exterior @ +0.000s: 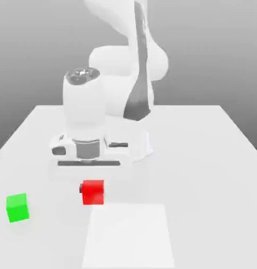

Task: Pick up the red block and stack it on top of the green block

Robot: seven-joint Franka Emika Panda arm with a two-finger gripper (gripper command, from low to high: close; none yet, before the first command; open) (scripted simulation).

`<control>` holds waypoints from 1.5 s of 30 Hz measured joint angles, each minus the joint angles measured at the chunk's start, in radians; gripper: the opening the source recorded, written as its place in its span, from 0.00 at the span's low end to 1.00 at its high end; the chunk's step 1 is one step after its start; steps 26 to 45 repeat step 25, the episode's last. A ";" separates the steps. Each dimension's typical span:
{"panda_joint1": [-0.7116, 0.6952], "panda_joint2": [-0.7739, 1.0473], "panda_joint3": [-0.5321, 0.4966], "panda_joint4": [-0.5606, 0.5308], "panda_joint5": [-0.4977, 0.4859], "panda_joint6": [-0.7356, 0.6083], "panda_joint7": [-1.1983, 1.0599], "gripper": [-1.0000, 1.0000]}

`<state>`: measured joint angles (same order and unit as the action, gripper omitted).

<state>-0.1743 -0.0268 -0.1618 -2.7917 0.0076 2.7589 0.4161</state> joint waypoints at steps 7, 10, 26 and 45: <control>-0.128 0.032 -0.074 0.096 0.016 -0.068 -0.290 0.00; -0.188 0.044 -0.103 0.138 0.016 -0.097 -0.409 0.00; -0.306 0.251 -0.072 0.209 0.147 0.037 -0.677 1.00; -0.306 0.251 -0.072 0.209 0.147 0.037 -0.677 1.00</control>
